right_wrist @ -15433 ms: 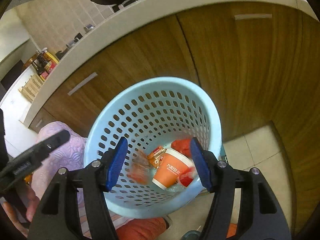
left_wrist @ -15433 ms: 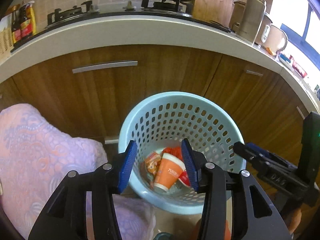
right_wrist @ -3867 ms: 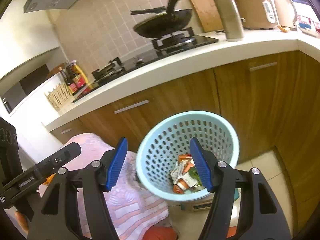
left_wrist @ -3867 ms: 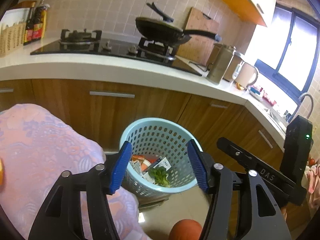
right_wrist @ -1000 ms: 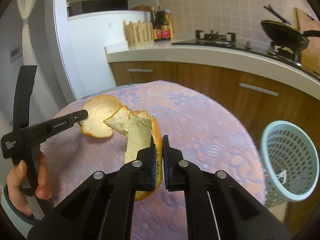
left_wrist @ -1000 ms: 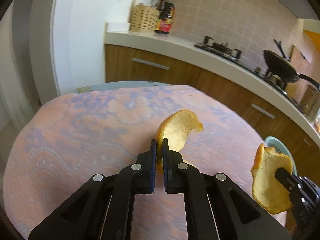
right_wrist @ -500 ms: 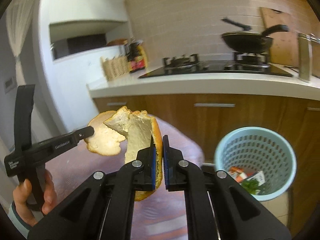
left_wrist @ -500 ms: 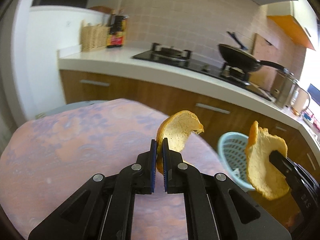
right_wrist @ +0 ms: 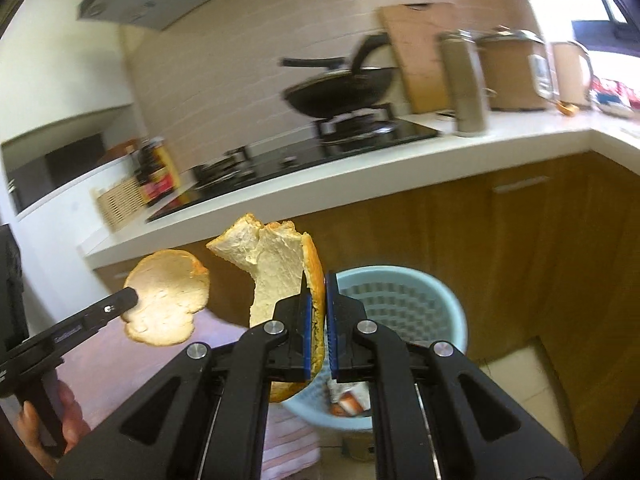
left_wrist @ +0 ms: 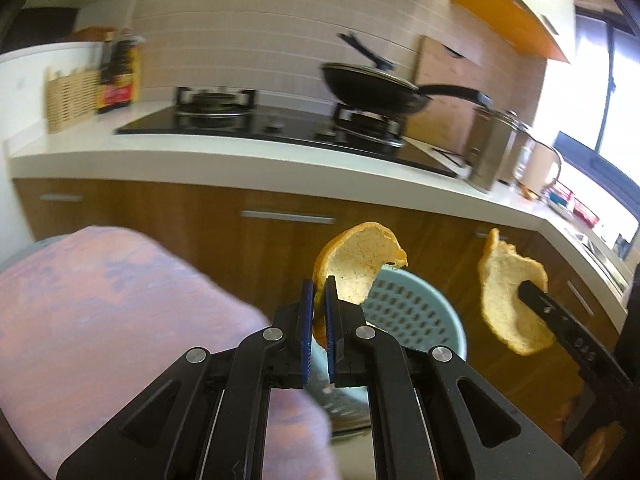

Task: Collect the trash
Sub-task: 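Carry both crusts over the wastebasket and open both tools to drop them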

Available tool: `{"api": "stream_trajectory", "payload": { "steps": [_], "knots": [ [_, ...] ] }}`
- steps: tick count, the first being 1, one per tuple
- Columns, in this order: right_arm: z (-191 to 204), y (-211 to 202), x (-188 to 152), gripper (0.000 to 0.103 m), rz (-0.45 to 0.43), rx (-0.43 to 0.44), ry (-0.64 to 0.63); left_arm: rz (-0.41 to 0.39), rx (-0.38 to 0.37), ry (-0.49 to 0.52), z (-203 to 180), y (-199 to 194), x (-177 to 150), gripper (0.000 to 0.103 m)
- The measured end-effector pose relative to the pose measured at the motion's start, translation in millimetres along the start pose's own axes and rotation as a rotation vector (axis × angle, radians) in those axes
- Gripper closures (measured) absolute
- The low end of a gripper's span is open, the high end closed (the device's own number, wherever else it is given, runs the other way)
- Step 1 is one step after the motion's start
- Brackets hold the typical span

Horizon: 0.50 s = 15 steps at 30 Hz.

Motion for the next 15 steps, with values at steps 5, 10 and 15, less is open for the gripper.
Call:
{"api": "stream_trajectory", "payload": {
  "steps": [5, 10, 15],
  "knots": [
    [-32.2, 41.9, -12.1, 0.098, 0.126, -0.037, 0.074, 0.04, -0.043, 0.044, -31.4, 36.8, 0.5, 0.099],
    [-47.9, 85.7, -24.6, 0.096, 0.254, -0.039, 0.128, 0.097, -0.043, 0.048, -41.5, 76.3, 2.7, 0.099],
    [-62.2, 122.2, -37.4, 0.085, 0.372, -0.014, 0.168, 0.14, -0.049, 0.057, -47.0, 110.0, 3.4, 0.099]
  ]
}}
Point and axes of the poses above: each gripper's, at about its wrist camera, not at the fingertips, and y roughly the way its jaws point, z to its left, x to its top, the point moved 1 cm from there along y, roughly the way its jaws point, and after that the axes turned 7 degrees about -y, right-handed, at the moved point
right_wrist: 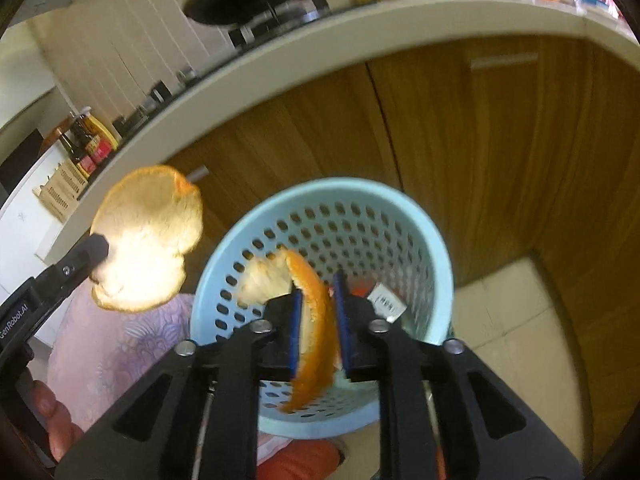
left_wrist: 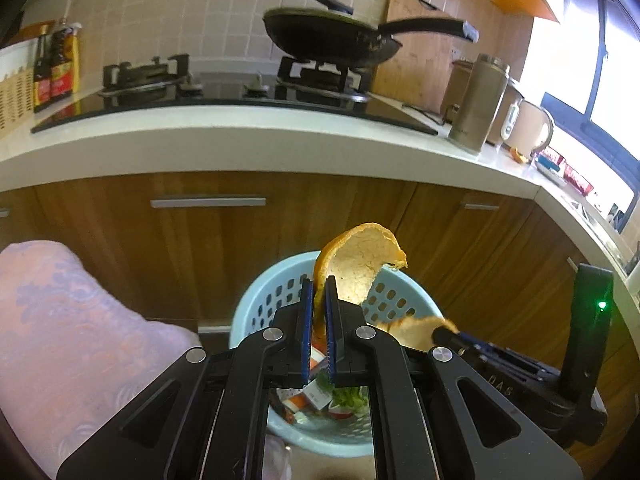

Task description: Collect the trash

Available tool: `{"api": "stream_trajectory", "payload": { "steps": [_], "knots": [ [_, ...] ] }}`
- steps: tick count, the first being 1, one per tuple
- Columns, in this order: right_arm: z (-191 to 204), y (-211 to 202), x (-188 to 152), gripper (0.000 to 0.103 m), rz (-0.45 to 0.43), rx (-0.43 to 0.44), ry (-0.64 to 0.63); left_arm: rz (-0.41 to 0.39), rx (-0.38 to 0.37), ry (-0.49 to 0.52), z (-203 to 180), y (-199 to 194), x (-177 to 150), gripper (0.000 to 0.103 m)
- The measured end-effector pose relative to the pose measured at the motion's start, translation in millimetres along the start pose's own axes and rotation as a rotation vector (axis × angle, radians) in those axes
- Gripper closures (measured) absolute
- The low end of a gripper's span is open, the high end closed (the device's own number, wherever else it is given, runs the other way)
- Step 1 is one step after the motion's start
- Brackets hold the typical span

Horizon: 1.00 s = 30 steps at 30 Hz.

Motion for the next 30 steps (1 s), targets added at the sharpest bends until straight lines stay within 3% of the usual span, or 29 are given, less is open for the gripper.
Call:
{"api": "stream_trajectory", "payload": {
  "steps": [3, 4, 5, 6, 13, 16, 18, 19, 22, 30],
  "knots": [
    [-8.0, 3.8, -3.1, 0.08, 0.001, 0.009, 0.014, 0.043, -0.005, 0.018, -1.2, 21.9, -2.6, 0.095],
    [-10.0, 4.3, -2.8, 0.079, -0.001, 0.01, 0.017, 0.05, -0.009, 0.018, 0.7, 26.3, -3.7, 0.09],
    [-12.5, 3.7, -3.0, 0.077, -0.005, 0.01, 0.018, 0.064, -0.014, 0.016, 1.7, 32.3, -5.9, 0.077],
    [-13.7, 3.5, -2.8, 0.076, -0.006, 0.005, 0.017, 0.07, -0.011, 0.012, 2.5, 35.7, -7.7, 0.073],
    [-4.0, -24.8, 0.4, 0.076, -0.046, 0.012, -0.009, 0.056, -0.005, -0.02, 9.2, 23.7, -5.9, 0.069],
    [16.9, -49.4, 1.4, 0.075, -0.096, 0.004, -0.063, 0.003, -0.026, -0.02, 2.7, -1.2, -0.6, 0.051],
    [29.5, -66.8, 1.4, 0.064, -0.132, -0.015, -0.101, -0.054, -0.025, -0.014, -1.9, -26.8, -1.9, 0.042],
    [39.2, -79.6, -0.9, 0.053, -0.166, -0.03, -0.132, -0.084, -0.018, -0.019, -2.2, -39.8, -4.7, 0.038],
    [59.8, -109.4, -10.3, 0.049, -0.252, -0.076, -0.209, -0.154, 0.017, -0.034, -1.0, -71.9, -16.4, 0.026],
    [86.4, -135.1, -32.9, 0.041, -0.315, -0.104, -0.274, -0.331, 0.217, 0.097, 10.9, -119.7, -38.0, 0.019]
  ]
}}
Point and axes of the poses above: each gripper's, at about its wrist camera, not at the fingertips, and y roughly the way its jaws point, z to its left, x to its top, the point moved 1 cm from there along y, roughly the way its jaws point, and after that the axes turned 7 degrees about -y, right-handed, at the moved point
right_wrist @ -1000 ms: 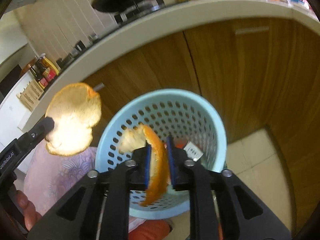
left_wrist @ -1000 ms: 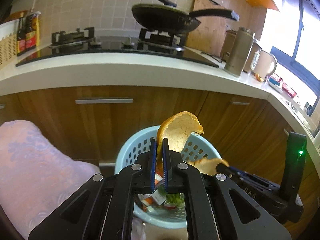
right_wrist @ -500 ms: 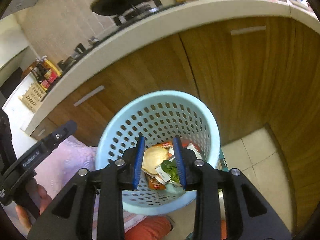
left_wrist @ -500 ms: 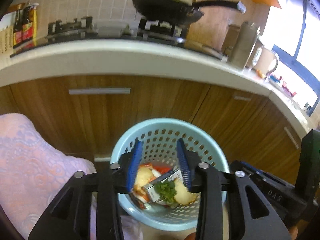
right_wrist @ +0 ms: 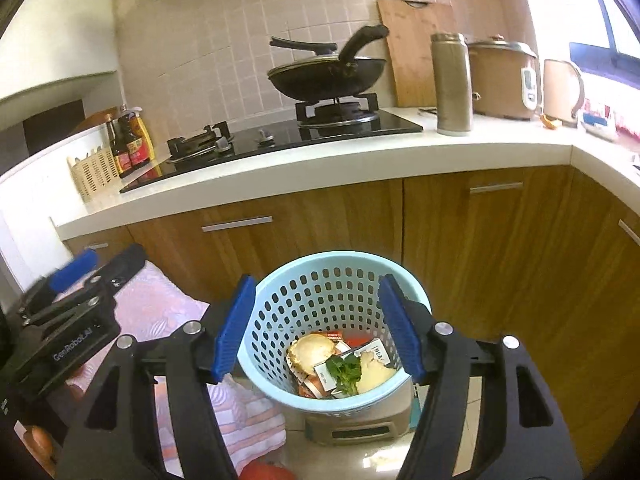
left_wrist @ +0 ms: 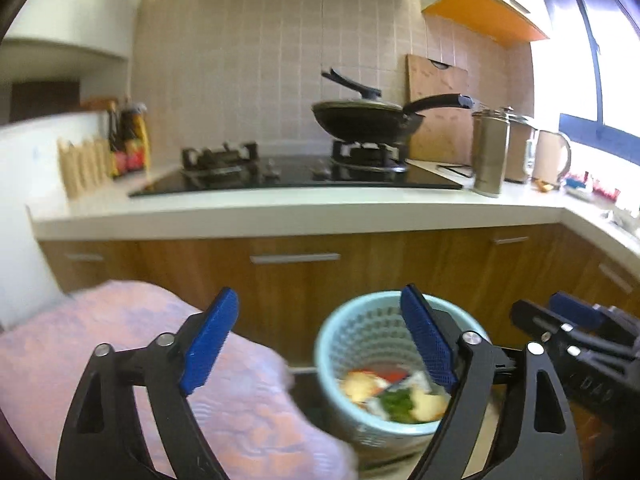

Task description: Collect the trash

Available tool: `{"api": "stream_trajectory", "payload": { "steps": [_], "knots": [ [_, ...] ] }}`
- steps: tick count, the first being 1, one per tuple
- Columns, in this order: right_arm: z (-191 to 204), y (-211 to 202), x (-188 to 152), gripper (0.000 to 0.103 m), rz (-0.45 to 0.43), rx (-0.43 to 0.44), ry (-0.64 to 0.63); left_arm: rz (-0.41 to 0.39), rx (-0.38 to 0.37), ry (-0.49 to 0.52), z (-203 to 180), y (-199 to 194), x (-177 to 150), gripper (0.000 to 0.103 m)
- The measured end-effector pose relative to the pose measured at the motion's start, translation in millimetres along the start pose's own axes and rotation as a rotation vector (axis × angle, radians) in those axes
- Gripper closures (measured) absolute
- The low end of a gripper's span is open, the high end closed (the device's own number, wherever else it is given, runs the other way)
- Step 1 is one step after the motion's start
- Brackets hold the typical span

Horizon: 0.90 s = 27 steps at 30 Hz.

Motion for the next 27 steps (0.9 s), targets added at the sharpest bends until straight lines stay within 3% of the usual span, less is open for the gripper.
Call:
{"api": "stream_trajectory", "payload": {
  "steps": [2, 4, 7, 27],
  "knots": [
    [8.1, 1.6, -1.5, 0.041, 0.001, 0.004, -0.006, -0.012, 0.044, 0.008, 8.5, 2.2, -3.9, 0.018],
    [15.9, 4.2, -2.9, 0.041, 0.005, 0.006, -0.011, -0.004, 0.134, 0.027, 13.8, 9.7, -5.9, 0.018],
    [23.6, 5.4, -3.7, 0.04, 0.001, 0.019, -0.02, -0.01, 0.17, 0.02, 19.6, 12.8, -2.5, 0.018],
    [7.7, -9.9, -5.7, 0.032, -0.035, -0.004, 0.006, -0.01, 0.142, -0.059, 37.8, 6.6, 1.8, 0.018]
  ]
}}
Point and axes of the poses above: each gripper's, at about its wrist camera, not at the fingertips, and y roughly the way its jaws point, z to its left, x to its top, the point moved 1 cm from there along y, roughly the way its jaws point, and after that the axes turned 7 degrees about -y, right-handed, at the moved point
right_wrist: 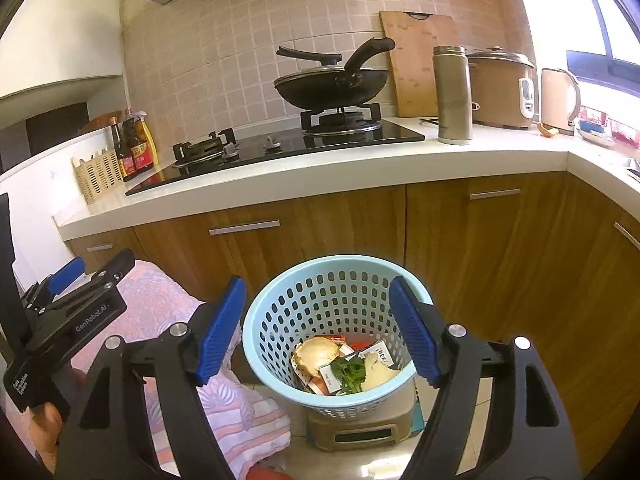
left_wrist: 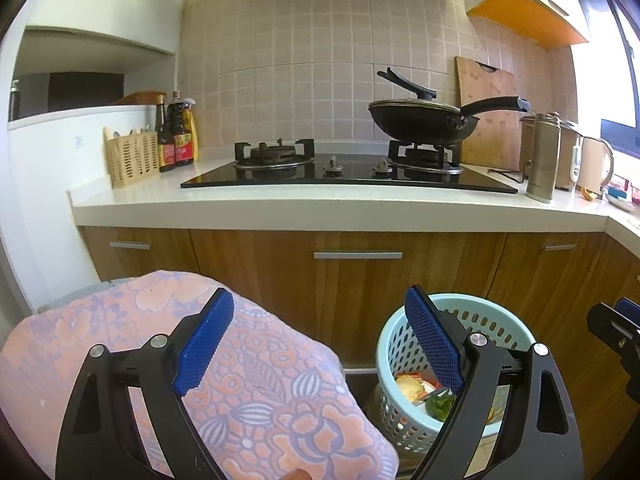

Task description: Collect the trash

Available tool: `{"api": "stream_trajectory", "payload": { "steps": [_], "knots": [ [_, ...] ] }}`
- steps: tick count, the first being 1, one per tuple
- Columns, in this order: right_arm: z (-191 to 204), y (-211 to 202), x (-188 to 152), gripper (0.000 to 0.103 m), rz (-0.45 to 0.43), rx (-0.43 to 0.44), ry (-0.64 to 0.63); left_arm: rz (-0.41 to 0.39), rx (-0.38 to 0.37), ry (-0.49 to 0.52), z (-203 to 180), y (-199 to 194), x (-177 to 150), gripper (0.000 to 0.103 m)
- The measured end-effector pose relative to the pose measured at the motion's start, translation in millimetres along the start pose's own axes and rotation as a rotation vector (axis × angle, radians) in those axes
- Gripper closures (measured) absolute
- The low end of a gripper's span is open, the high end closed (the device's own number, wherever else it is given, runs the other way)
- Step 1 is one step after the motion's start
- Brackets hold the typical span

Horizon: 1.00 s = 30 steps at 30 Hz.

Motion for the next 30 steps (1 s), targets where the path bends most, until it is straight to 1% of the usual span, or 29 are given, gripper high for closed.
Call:
{"api": "stream_trajectory", "payload": {
  "steps": [11, 30],
  "knots": [
    [2.2, -2.5, 0.0, 0.032, -0.002, -0.003, 0.006, -0.01, 0.016, -0.004, 2.1, -0.1, -1.0, 0.014],
    [-0.1, -8.8, 0.3, 0.031, -0.014, -0.017, 0.01, -0.014, 0.012, -0.001, 0.5, -1.4, 0.9, 0.014]
  ]
}}
Point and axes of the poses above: each gripper's, at about its wrist camera, not at the fingertips, and y roughly the way its jaws point, z to its left, x to its top, the point moved 1 cm from there along y, roughly the way its jaws point, and after that the axes turned 7 degrees about -y, right-handed, at the moved point
